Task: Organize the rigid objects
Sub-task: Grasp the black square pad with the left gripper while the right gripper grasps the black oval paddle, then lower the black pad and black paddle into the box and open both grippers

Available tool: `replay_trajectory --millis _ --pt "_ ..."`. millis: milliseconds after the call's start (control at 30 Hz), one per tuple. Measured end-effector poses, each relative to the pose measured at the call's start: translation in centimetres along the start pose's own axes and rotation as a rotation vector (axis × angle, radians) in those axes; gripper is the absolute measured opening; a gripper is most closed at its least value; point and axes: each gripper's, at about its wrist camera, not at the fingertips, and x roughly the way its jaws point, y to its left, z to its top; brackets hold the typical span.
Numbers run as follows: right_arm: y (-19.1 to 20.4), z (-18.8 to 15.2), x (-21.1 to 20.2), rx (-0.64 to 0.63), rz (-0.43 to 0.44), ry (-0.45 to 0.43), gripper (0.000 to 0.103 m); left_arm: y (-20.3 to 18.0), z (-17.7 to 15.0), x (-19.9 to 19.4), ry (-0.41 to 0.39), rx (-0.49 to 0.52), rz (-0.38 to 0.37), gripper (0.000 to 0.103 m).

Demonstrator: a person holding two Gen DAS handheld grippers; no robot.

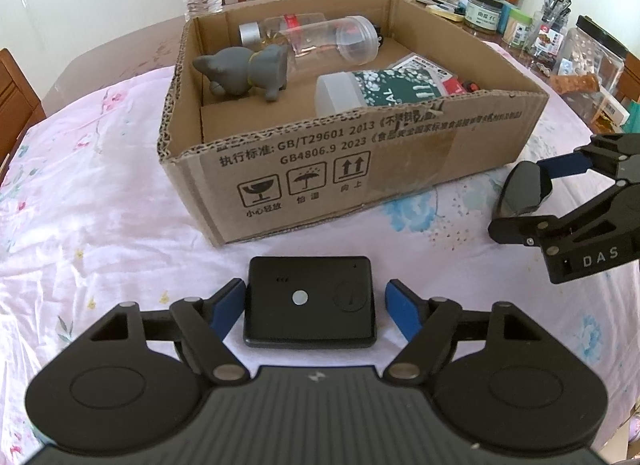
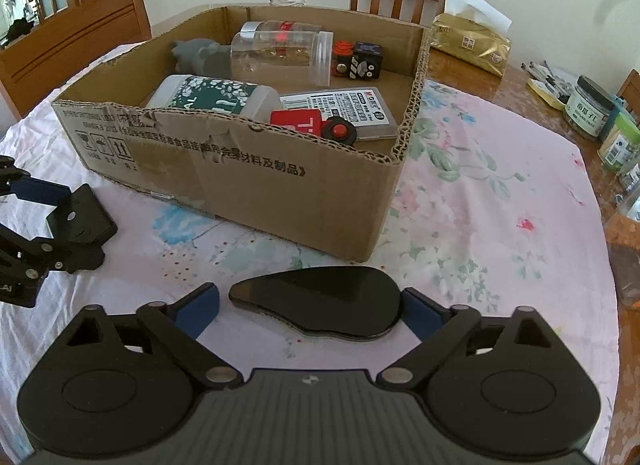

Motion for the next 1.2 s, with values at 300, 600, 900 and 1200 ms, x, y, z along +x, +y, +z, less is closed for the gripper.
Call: replay_trajectory --millis 300,600,900,1200 --pt "-0.1 0.2 0.0 -0.005 0.005 0.014 0.093 0.2 0.4 0.1 0.006 0.025 -0.015 0.072" --pt "0.1 0.4 0.2 -0.008 0.003 0.023 0.093 0.3 0.4 0.0 0.019 0.053 -0.027 0.070" --pt "0.6 0.7 -1.0 -0.014 0.020 0.024 0.093 0.3 0.6 -0.7 0.051 0.083 -0.043 0.069" --pt "0.5 2.2 -5.5 -0.050 0.042 -0.014 0.093 0.6 2.1 -3.7 0.066 0.142 -0.097 0.069"
